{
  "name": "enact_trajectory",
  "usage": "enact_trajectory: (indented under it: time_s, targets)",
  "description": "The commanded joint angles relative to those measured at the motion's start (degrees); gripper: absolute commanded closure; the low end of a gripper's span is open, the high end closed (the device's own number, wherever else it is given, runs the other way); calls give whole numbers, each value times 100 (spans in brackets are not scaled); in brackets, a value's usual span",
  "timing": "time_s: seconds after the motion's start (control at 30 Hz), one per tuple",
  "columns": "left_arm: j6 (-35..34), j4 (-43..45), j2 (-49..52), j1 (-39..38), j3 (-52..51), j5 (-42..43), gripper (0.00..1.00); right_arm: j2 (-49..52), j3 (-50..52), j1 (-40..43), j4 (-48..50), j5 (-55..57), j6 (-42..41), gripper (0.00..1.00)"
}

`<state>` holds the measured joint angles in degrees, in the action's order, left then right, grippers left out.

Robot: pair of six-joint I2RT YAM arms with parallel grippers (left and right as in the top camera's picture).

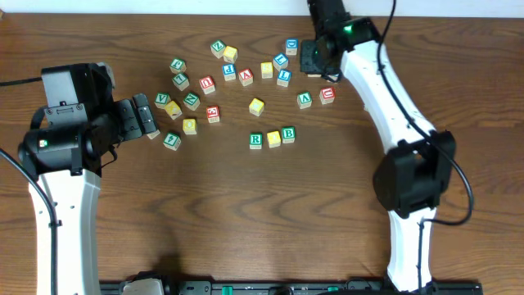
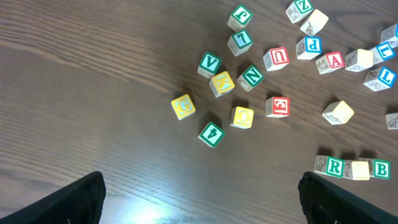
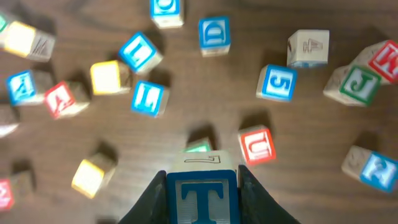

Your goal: Spell out ROBOT

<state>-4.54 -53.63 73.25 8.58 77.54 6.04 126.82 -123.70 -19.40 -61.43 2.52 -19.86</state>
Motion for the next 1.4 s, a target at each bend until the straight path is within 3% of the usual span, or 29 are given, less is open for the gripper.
enact_trajectory:
  time_s: [0.0,0.63,1.03,1.37]
  targets:
    - [-50,-13,15,31,144,-33,2,-114,4,17,-302,-299,238,78]
    - [-50,-13,15,31,144,-35,2,-15,57,20,-743,-70,671,74]
    - [-50,-13,15,31,144,-33,2,-15,1471,59,-595,-48,682,74]
    - [-50,-13,15,31,144,-35,3,-15,2050,138,-105,208,667,69]
